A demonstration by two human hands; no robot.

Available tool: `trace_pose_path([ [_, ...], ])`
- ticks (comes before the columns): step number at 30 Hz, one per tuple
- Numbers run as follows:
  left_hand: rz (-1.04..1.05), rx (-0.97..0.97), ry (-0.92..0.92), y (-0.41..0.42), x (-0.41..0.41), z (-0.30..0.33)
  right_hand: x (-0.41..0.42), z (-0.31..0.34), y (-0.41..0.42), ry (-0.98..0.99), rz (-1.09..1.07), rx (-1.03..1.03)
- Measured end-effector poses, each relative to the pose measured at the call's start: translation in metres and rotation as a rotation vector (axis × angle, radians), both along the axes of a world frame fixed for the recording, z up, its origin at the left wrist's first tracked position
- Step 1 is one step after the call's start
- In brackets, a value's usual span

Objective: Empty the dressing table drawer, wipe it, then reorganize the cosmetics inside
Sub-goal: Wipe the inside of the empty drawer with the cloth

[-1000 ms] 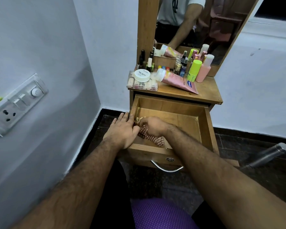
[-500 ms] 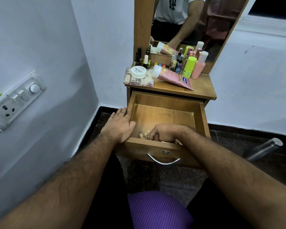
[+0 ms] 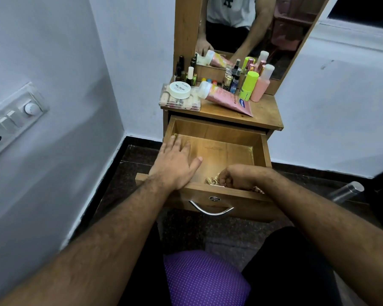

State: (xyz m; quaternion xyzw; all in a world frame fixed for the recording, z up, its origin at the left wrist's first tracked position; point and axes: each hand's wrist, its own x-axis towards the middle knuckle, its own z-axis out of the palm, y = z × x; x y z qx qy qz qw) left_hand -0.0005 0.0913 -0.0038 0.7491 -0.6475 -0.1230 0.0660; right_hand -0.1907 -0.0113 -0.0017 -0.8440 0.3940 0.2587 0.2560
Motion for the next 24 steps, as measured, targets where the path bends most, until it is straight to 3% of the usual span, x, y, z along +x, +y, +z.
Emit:
trace_pose_path([
  [6, 0.021, 0.011, 0.002, 0.001, 0.000, -0.002, -0.006, 0.001, -0.026, 0.098, -0.041, -0.235],
  [12, 0.009, 0.027, -0.026, -0.002, 0.001, -0.005, 0.002, -0.010, -0.065, -0.067, -0.198, -0.427],
  [17, 0.010, 0.058, -0.016, -0.003, 0.001, -0.005, 0.004, -0.013, -0.081, -0.109, -0.276, -0.472],
  [24, 0.021, 0.056, -0.008, -0.002, 0.001, -0.003, 0.005, -0.009, -0.048, -0.006, -0.346, -0.571],
])
